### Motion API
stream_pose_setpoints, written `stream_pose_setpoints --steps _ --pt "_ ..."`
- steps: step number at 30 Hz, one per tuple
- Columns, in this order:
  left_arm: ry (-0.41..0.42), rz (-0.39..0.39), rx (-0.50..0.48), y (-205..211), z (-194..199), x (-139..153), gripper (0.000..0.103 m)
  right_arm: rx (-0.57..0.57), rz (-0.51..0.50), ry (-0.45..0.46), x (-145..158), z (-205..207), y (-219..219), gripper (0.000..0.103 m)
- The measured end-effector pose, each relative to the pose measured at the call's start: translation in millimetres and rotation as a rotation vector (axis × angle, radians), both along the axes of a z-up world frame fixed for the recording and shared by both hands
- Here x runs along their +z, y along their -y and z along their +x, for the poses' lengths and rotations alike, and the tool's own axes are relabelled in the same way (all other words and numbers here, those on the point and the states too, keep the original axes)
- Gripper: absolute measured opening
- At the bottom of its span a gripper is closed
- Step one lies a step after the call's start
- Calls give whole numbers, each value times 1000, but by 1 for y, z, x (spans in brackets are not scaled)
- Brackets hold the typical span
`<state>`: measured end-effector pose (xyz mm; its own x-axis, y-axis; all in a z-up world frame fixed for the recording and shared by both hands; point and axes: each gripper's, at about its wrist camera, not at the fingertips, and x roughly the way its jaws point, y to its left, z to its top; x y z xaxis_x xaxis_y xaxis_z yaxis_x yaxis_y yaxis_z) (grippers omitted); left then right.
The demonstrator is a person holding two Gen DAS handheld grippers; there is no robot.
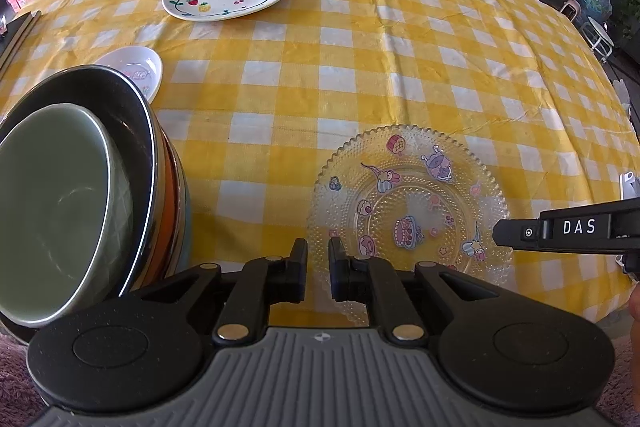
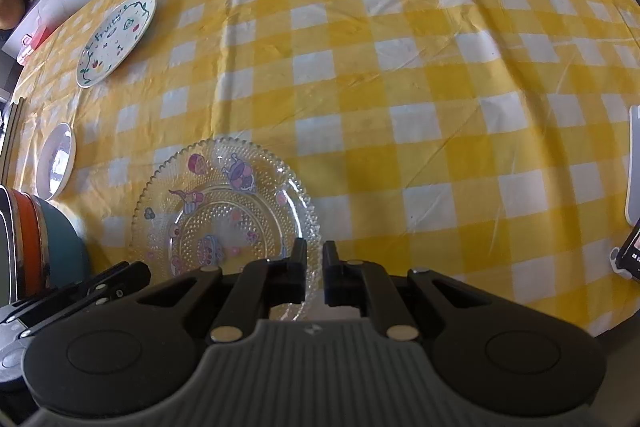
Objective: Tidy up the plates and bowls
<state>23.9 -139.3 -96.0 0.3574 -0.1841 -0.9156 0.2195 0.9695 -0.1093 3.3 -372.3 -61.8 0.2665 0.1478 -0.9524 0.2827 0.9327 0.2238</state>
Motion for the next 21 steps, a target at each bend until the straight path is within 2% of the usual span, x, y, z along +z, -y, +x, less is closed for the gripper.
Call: stream_pose_setpoints --steps 2,6,8,9,15,21 --pt "5 1 2 -1 -1 2 18 -6 -2 14 2 -1 1 8" --pt "26 -1 -9 -3 -3 12 24 -18 -19 34 6 -2 1 10" --pt "32 -13 -18 -4 -4 19 28 -19 -19 50 8 -2 1 14" --pt "35 -19 -22 -5 -4 22 30 -21 -16 63 10 -3 1 19" --pt "59 -53 -60 -19 11 48 33 -53 46 172 24 -4 2 28" --pt "76 -85 -76 -48 47 73 34 -79 139 270 33 6 -7 28"
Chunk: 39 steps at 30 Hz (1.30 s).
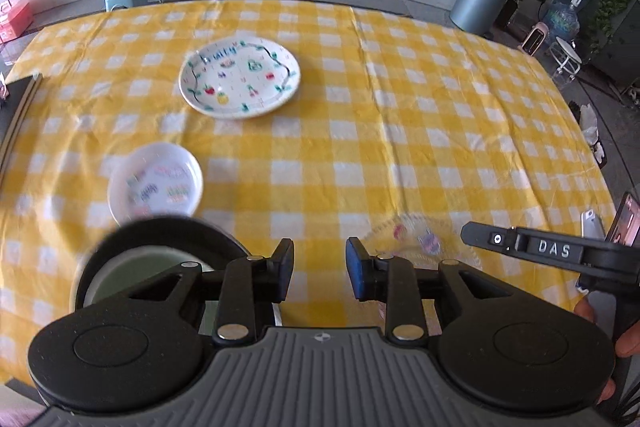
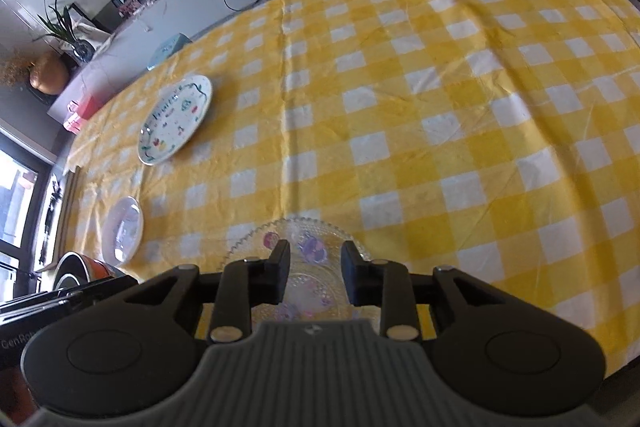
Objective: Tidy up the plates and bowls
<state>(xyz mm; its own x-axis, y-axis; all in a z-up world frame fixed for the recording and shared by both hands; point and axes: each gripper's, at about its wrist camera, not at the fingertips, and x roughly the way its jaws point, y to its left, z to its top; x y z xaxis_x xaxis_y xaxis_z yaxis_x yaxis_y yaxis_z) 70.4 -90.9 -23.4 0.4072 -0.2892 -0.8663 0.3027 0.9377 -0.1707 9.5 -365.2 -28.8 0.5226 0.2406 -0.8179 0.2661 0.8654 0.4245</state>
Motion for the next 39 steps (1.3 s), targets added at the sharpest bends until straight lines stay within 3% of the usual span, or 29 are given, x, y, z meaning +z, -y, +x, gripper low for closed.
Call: stream_pose_setpoints --steps 8,13,25,34,39 --pt "56 13 -42 -35 51 23 34 -9 80 88 -2 35 -24 28" --pt "89 28 -30 -56 85 21 34 -5 120 58 -14 65 -36 29" --pt "59 -135 89 -112 161 -24 34 8 188 106 -32 141 -62 30" --pt "43 -239 119 -122 194 -57 34 -21 261 79 -54 187 -66 29" --pt "14 -288 132 -121 204 -74 34 -23 246 69 -61 202 -66 29"
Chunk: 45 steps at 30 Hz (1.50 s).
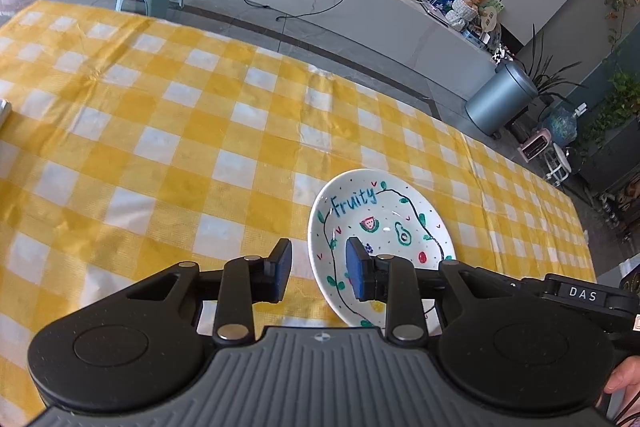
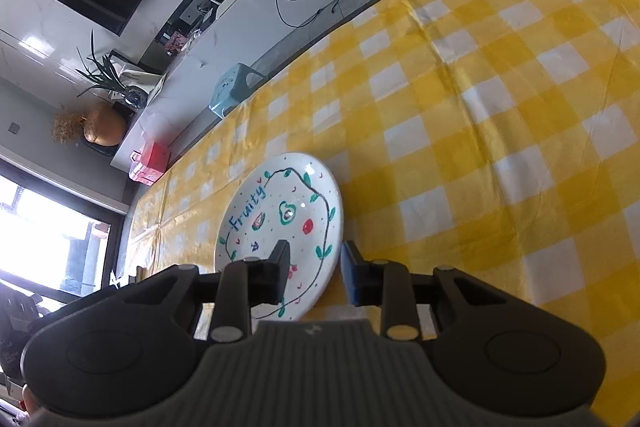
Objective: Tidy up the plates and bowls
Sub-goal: 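Move both grippers to the white 'Fruity' plate and close on its rim, then lift the 'Fruity' plate and carry it over the glass plate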
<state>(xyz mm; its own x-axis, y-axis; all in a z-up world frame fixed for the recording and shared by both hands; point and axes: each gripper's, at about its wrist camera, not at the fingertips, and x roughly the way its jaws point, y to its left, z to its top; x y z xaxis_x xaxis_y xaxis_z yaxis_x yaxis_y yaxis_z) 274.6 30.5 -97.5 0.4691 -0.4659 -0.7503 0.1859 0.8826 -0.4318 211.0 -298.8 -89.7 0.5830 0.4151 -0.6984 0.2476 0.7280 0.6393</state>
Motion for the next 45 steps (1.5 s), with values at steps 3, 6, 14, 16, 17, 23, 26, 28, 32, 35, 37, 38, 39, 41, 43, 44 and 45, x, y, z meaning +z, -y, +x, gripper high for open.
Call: stream_pose_setpoints --steps 3,6,14,16,17,23,26,28,32,35,37,38,39,41,43,44,45 --pt "-12 -12 -6 2 4 -8 34 -6 7 -16 -5 3 4 27" --pt "-32 -26 4 2 10 -15 34 -10 27 -27 -9 6 7 22" --pt "-55 -58 24 3 20 -26 31 -3 22 -40 -17 13 5 20" --pt "-54 -56 23 4 22 -27 28 -5 32 -38 -19 14 5 20" --pt "-53 -56 23 4 22 -27 28 -5 35 -37 -20 15 4 20" --pt "-51 -43 14 7 25 -28 15 3 21 -33 -20 16 1 13" --pt "-45 -28 18 9 24 -27 11 -3 21 -38 -22 16 3 6" --pt "-46 -28 19 9 24 -27 11 -4 24 -40 -22 16 3 5" --pt "-46 -28 17 9 23 -23 10 7 6 -45 -17 15 2 6" --pt "-51 -29 21 9 19 -19 10 8 24 -51 -14 13 4 6" --pt "-53 -32 19 10 15 -14 10 7 34 -63 -12 10 6 6" --pt "-54 -29 16 11 12 -10 10 8 37 -66 -10 7 7 6" --pt "-54 -25 13 12 9 -6 10 7 41 -67 -8 4 8 6" --pt "-53 -19 1 16 1 2 10 5 48 -74 -3 -4 11 6" --pt "-51 -17 -7 21 -9 12 10 -4 58 -80 1 -14 15 6" --pt "-50 -20 -10 23 -14 17 10 -9 61 -84 4 -20 18 6" --pt "-51 -17 -14 25 -19 22 10 -16 65 -86 8 -26 21 6"
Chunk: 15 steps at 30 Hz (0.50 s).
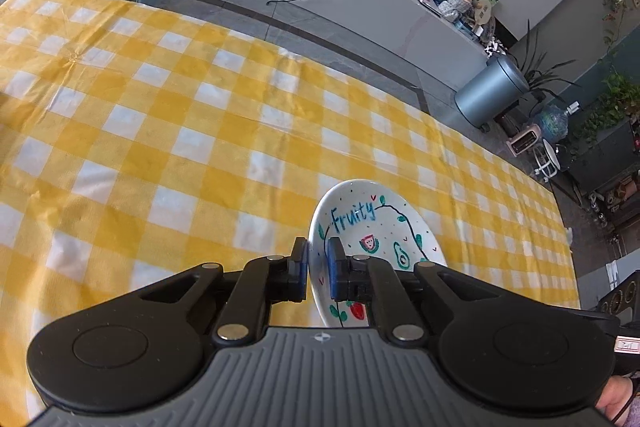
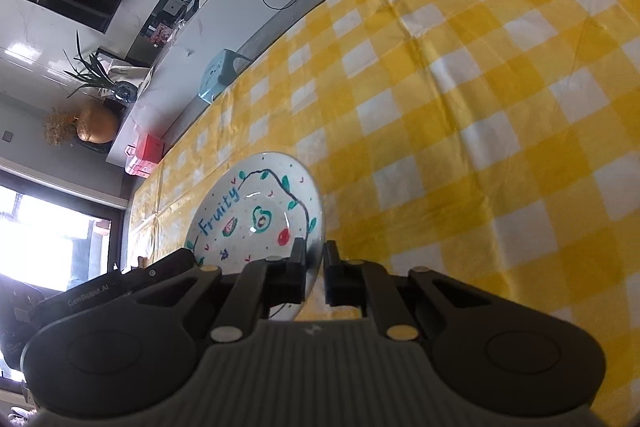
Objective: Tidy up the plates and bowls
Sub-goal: 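Lift the 'Fruity' plate and carry it over the glass plate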
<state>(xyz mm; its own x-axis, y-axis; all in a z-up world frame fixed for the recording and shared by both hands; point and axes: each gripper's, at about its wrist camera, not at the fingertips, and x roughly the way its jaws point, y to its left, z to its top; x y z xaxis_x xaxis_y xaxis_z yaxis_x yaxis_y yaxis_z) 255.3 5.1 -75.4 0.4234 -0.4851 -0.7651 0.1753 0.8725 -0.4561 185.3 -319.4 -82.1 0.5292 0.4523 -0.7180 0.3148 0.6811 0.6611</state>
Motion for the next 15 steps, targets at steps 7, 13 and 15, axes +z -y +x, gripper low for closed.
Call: stream_pose_setpoints --steps 7,13,15 --pt "-3 1 -16 21 -49 32 10 -49 31 14 23 -53 22 6" --pt "7 -2 -37 50 -99 43 10 -103 31 16 37 -115 49 6" --pt "-1 0 -40 60 -117 43 10 -121 27 8 39 -134 59 6"
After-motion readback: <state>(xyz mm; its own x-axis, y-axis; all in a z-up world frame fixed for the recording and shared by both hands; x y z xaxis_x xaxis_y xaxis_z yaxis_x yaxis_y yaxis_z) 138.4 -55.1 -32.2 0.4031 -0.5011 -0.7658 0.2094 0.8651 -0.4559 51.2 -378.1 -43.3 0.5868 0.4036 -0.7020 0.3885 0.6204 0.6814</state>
